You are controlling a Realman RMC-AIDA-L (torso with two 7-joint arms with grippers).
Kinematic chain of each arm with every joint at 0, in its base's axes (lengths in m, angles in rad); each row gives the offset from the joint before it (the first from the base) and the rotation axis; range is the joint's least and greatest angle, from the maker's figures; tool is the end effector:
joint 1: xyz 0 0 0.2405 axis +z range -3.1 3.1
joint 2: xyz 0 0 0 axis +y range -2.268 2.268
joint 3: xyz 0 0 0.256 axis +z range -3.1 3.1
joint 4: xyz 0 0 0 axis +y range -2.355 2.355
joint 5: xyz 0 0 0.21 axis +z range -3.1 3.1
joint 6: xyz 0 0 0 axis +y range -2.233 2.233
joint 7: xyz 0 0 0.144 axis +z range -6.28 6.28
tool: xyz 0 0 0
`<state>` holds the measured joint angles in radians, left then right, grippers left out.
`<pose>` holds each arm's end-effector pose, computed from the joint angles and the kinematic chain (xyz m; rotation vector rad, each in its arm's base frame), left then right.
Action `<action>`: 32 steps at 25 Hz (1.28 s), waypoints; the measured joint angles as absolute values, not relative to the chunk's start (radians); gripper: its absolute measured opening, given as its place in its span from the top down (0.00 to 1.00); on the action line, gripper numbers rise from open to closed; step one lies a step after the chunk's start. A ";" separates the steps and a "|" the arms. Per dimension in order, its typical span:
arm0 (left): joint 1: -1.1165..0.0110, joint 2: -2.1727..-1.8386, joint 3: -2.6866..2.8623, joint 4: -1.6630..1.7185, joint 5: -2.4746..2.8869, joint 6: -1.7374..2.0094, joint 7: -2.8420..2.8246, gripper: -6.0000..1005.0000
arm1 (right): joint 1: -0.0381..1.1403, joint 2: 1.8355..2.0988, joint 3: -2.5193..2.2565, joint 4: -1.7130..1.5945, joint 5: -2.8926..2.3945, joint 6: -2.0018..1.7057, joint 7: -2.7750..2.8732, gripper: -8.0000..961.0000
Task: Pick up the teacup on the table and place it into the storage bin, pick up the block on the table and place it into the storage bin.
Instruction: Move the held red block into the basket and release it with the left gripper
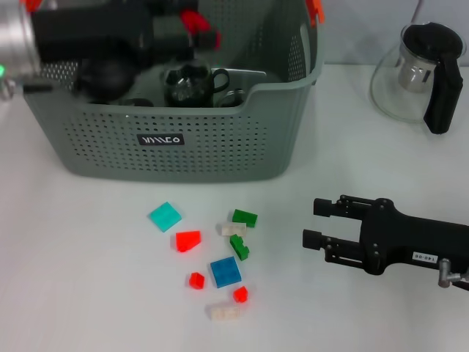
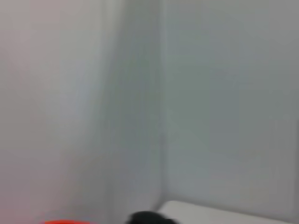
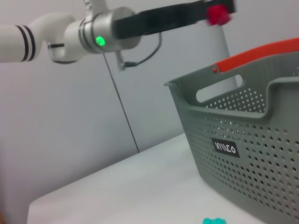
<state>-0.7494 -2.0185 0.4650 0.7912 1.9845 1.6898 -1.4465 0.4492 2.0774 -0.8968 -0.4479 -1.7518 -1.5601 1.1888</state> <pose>-0.1850 0.3912 0.0783 -2.6384 -0.2811 -0.8799 0.2694 0.2872 -0.0412 -2.7516 0.6371 0.9028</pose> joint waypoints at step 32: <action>-0.754 -2.111 0.940 0.990 2.264 0.954 -1.889 0.34 | 0.457 2.077 -0.893 -0.448 -1.746 -1.557 1.189 0.30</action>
